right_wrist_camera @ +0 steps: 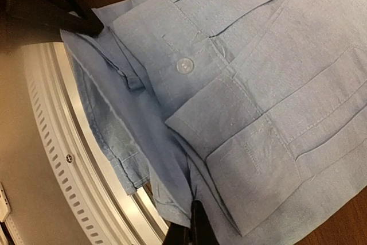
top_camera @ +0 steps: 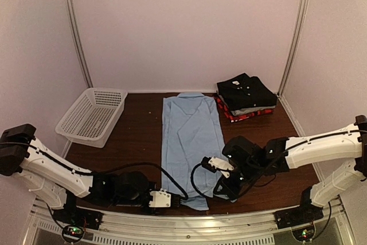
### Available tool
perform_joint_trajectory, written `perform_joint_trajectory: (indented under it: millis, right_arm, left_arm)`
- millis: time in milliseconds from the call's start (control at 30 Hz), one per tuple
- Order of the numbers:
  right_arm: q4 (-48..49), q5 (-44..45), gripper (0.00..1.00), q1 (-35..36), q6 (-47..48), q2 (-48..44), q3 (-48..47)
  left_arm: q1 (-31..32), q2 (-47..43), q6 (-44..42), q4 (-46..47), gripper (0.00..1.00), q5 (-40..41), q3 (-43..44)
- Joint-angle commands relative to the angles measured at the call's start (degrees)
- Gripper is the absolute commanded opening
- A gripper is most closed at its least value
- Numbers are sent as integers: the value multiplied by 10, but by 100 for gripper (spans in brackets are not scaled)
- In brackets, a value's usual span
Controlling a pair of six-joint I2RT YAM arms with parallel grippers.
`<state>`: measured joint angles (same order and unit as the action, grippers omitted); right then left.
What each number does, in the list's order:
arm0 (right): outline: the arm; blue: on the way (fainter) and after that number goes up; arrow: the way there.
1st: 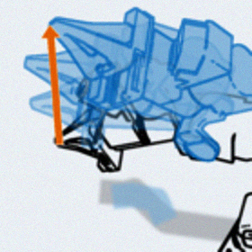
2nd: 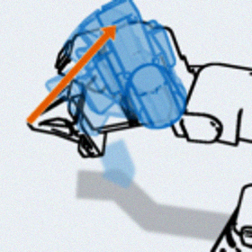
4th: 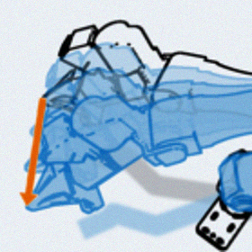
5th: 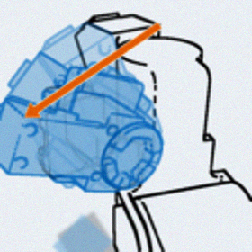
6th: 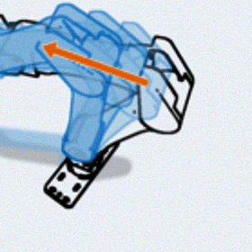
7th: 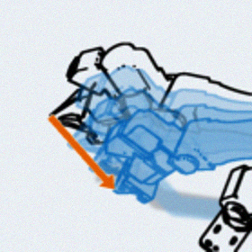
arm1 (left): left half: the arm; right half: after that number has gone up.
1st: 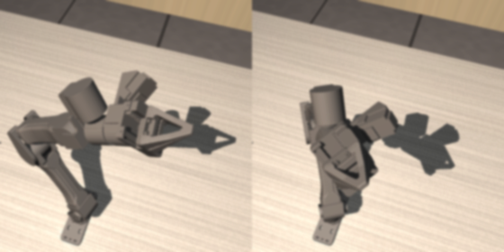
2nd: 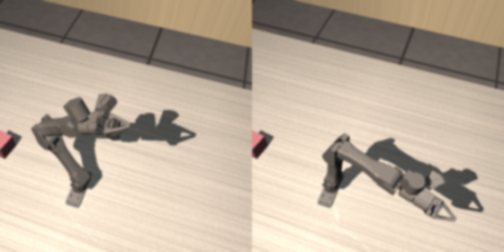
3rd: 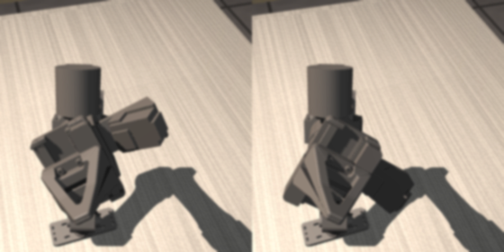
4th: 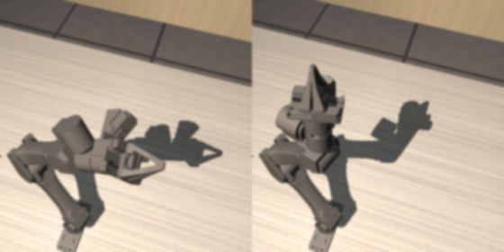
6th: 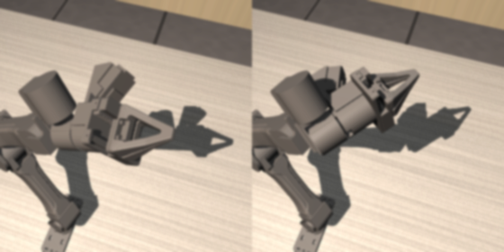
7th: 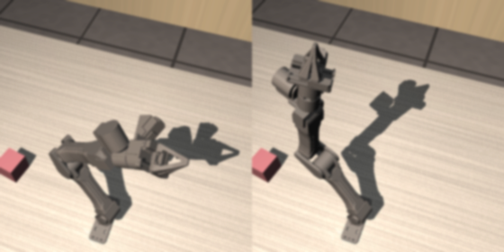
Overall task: Fold and stack the long sleeve shirts
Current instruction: Pick up the rectangle-folded shirt from the center of the board.
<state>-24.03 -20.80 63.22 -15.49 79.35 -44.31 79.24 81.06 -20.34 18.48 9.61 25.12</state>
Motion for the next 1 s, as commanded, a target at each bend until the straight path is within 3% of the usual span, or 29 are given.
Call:
perform_joint_trajectory:
  millis: [0,133,200,433,533,800,967]
  right_arm:
    - [15,-3,0,-4,-7,-21,10]
    - [11,4,0,-5,-8,-30,15]
    - [8,13,6,-4,-9,-38,20]
    - [-7,32,62,12,-17,-68,22]
    - [-21,62,74,33,-23,-66,13]
    - [-68,150,81,88,-38,-56,-9]
    - [-100,212,80,113,-50,-30,-22]
  left_arm:
    - [1,10,10,30,0,-18,14]
    - [-19,-21,38,20,0,-36,11]
    - [-40,-41,58,5,0,-58,12]
    - [-85,-95,107,-54,0,-96,26]
    - [-105,-101,135,-68,0,-128,39]
    - [-124,-74,156,-106,0,-134,66]
    - [-129,-58,166,-125,0,-151,81]
